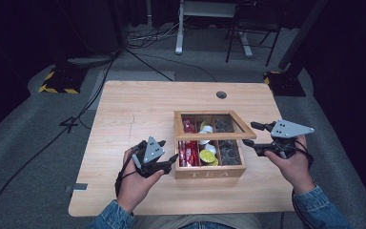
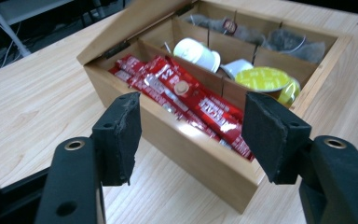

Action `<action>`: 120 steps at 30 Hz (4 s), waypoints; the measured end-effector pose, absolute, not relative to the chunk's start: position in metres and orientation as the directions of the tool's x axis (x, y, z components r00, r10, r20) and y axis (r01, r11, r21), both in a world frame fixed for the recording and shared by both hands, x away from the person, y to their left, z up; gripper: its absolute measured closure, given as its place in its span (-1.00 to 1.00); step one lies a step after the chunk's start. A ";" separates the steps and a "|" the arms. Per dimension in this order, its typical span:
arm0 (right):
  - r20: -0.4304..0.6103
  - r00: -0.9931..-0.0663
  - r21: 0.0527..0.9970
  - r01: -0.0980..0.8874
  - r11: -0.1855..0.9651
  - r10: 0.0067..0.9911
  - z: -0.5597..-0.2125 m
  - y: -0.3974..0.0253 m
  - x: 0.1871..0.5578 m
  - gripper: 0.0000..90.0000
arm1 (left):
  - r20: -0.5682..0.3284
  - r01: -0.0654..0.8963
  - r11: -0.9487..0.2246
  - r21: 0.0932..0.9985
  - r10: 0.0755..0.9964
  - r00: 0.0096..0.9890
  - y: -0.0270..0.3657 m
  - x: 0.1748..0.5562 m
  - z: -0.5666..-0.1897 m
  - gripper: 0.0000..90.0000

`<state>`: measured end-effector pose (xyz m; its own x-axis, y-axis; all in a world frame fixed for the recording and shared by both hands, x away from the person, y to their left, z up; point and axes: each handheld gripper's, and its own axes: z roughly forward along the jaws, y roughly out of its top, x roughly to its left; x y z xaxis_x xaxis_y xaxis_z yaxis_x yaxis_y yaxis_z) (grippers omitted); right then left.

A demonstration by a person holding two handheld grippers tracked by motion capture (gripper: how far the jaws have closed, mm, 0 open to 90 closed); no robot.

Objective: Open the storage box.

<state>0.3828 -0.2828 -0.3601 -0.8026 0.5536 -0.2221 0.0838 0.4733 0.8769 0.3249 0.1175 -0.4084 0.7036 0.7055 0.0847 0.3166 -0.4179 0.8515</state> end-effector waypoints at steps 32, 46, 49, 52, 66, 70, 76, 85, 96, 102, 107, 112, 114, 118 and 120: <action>-0.169 -0.798 0.926 0.072 0.370 0.579 -0.313 -0.276 0.440 0.13 | 0.042 0.403 -0.441 0.802 0.714 0.699 0.129 0.336 -0.437 -0.21; -0.166 -0.773 0.931 0.081 0.355 0.612 -0.306 -0.270 0.468 0.14 | 0.041 0.432 -0.425 0.795 0.749 0.661 0.146 0.334 -0.441 -0.21; -0.148 -0.780 0.934 0.091 0.344 0.608 -0.308 -0.266 0.476 0.16 | 0.037 0.444 -0.416 0.794 0.761 0.647 0.150 0.332 -0.443 -0.21; -0.154 -0.773 0.937 0.084 0.340 0.615 -0.306 -0.263 0.482 0.15 | 0.039 0.447 -0.413 0.793 0.768 0.640 0.154 0.330 -0.444 -0.20; -0.131 -0.738 0.947 0.106 0.305 0.662 -0.303 -0.258 0.517 0.13 | 0.038 0.462 -0.407 0.788 0.781 0.623 0.163 0.326 -0.445 -0.21; -0.137 -0.723 0.943 0.113 0.312 0.677 -0.306 -0.255 0.523 0.10 | 0.034 0.461 -0.407 0.788 0.777 0.628 0.161 0.326 -0.446 -0.22; -0.132 -0.723 0.928 0.151 0.341 0.678 -0.318 -0.252 0.537 0.08 | 0.029 0.463 -0.409 0.786 0.773 0.634 0.160 0.329 -0.447 -0.23; -0.079 -0.726 0.913 0.222 0.343 0.683 -0.346 -0.250 0.555 -0.03 | 0.017 0.475 -0.413 0.777 0.768 0.641 0.160 0.333 -0.451 -0.25; -0.056 -0.708 0.908 0.256 0.330 0.704 -0.358 -0.246 0.570 -0.18 | -0.015 0.517 -0.411 0.751 0.772 0.635 0.164 0.340 -0.460 -0.28; -0.038 -0.692 0.906 0.280 0.317 0.721 -0.367 -0.246 0.574 -0.21 | -0.014 0.515 -0.412 0.751 0.771 0.636 0.164 0.340 -0.460 -0.28; -0.019 -0.682 0.897 0.311 0.313 0.731 -0.374 -0.248 0.576 -0.25 | -0.009 0.511 -0.414 0.753 0.770 0.638 0.163 0.341 -0.460 -0.28; -0.008 -0.675 0.893 0.327 0.310 0.737 -0.379 -0.248 0.577 -0.27 | -0.009 0.513 -0.411 0.753 0.774 0.634 0.163 0.341 -0.460 -0.28; -0.009 -0.676 0.892 0.327 0.311 0.737 -0.380 -0.248 0.577 -0.28 | -0.011 0.514 -0.410 0.753 0.774 0.633 0.163 0.341 -0.461 -0.28; -0.010 -0.673 0.890 0.330 0.313 0.740 -0.380 -0.248 0.576 -0.28 | -0.008 0.514 -0.413 0.752 0.774 0.633 0.165 0.342 -0.461 -0.28; -0.014 -0.670 0.889 0.331 0.315 0.742 -0.380 -0.248 0.576 -0.30 | -0.010 0.515 -0.411 0.752 0.774 0.633 0.165 0.342 -0.461 -0.28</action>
<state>0.5760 -0.2479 -0.3800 -0.6699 0.7424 -0.0138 0.3311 0.3154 0.8893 0.3420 0.1650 -0.4605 0.6330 0.7741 -0.0102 0.5147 -0.4110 0.7524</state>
